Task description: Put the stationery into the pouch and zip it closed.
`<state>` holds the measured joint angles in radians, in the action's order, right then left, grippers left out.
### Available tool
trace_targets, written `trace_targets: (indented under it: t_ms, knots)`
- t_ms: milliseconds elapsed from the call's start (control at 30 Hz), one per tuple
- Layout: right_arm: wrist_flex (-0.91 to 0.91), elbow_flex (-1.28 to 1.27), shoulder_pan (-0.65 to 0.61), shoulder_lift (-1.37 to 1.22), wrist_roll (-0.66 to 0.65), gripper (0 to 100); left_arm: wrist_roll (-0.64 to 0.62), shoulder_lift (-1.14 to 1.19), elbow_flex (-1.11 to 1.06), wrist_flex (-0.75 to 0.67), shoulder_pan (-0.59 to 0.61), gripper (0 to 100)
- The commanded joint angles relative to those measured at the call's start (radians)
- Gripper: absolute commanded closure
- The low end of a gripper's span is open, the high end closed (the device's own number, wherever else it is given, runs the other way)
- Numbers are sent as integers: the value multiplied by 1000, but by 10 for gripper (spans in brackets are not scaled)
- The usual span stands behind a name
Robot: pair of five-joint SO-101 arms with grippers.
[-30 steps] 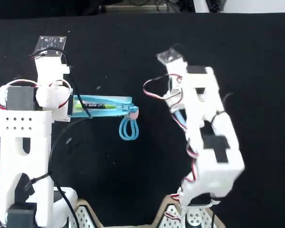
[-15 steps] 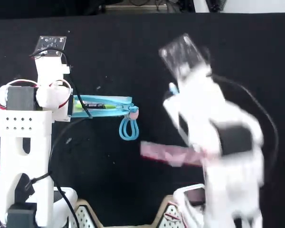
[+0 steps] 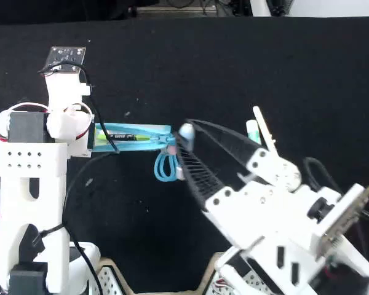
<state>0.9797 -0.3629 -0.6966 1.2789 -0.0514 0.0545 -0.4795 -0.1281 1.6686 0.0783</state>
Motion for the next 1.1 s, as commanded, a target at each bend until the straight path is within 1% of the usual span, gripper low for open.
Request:
trace_targets:
  t_ms: [0, 100, 167, 333, 567, 667, 767, 867, 967, 1067]
  knots:
    - [-313, -156, -66, 4, 5, 987, -3, 8, 2, 9, -10, 970]
    - [-497, -246, -71, 10, 5, 987, -3, 8, -15, 3, -10, 970]
    - [-571, -272, -71, 12, 8, 987, -3, 8, -15, 3, -10, 970]
    - [-638, -343, -71, 2, 12, 987, -3, 8, -15, 3, -10, 970]
    - [-816, -565, -64, 2, 5, 987, -3, 8, -13, 3, -10, 970]
    - [-864, -648, -64, 7, 5, 987, -3, 8, -13, 3, -10, 970]
    - [-868, -699, -64, 12, 5, 987, 28, 8, -13, 3, -10, 970]
    - [-841, -725, -64, 12, 5, 986, 31, 8, -13, 3, -10, 970]
    - [-706, -700, -75, 12, 5, 966, 31, 8, -13, 3, -10, 970]
    - [-511, -615, -101, 12, 5, 861, 31, 8, -13, 3, -10, 970]
